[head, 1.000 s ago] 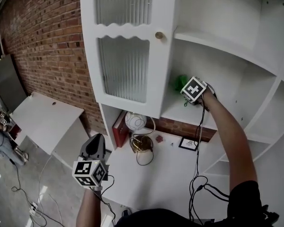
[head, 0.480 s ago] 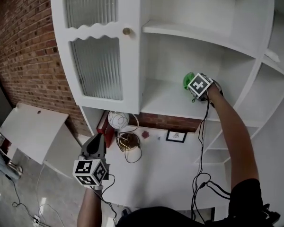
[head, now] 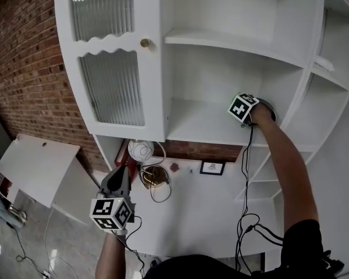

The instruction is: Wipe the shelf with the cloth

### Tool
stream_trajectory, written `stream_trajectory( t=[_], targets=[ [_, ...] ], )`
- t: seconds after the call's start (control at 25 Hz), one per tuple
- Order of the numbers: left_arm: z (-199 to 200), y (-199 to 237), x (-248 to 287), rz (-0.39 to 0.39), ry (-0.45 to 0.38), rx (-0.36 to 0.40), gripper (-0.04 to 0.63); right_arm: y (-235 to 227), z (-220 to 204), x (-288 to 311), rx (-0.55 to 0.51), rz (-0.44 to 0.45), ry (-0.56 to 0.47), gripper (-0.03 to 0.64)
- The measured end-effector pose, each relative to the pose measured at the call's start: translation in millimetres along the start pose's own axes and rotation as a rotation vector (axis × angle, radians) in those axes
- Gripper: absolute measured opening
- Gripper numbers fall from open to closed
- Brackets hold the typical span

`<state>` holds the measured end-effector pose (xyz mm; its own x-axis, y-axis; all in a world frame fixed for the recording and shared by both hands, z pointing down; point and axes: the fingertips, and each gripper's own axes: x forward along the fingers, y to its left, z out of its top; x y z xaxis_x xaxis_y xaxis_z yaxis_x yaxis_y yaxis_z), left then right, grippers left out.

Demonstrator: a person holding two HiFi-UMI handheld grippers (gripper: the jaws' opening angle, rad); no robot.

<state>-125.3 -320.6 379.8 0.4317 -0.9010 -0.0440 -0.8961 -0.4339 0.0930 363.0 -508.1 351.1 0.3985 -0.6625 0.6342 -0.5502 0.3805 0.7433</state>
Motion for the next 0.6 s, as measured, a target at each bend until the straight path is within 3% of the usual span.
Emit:
stream_trajectory(
  t=[0.24,0.44,0.6],
  targets=[
    [-1.2,6.3,-5.5,0.012,-0.006,-0.006,0.02,-5.8,-17.6,6.3,-0.16,-0.117,0.207,0.043],
    [-3.8,15.1,-11.5,0.026,-0.007,-0.025,0.02,-8.3,-34.6,7.7,-0.196,-0.136,0.357,0.041],
    [-6.8,23.7,-16.3,0.048,-0.003,-0.036,0.02,-17.7,-35.4,1.7,-0.255,-0.204,0.393,0.041]
  ],
)
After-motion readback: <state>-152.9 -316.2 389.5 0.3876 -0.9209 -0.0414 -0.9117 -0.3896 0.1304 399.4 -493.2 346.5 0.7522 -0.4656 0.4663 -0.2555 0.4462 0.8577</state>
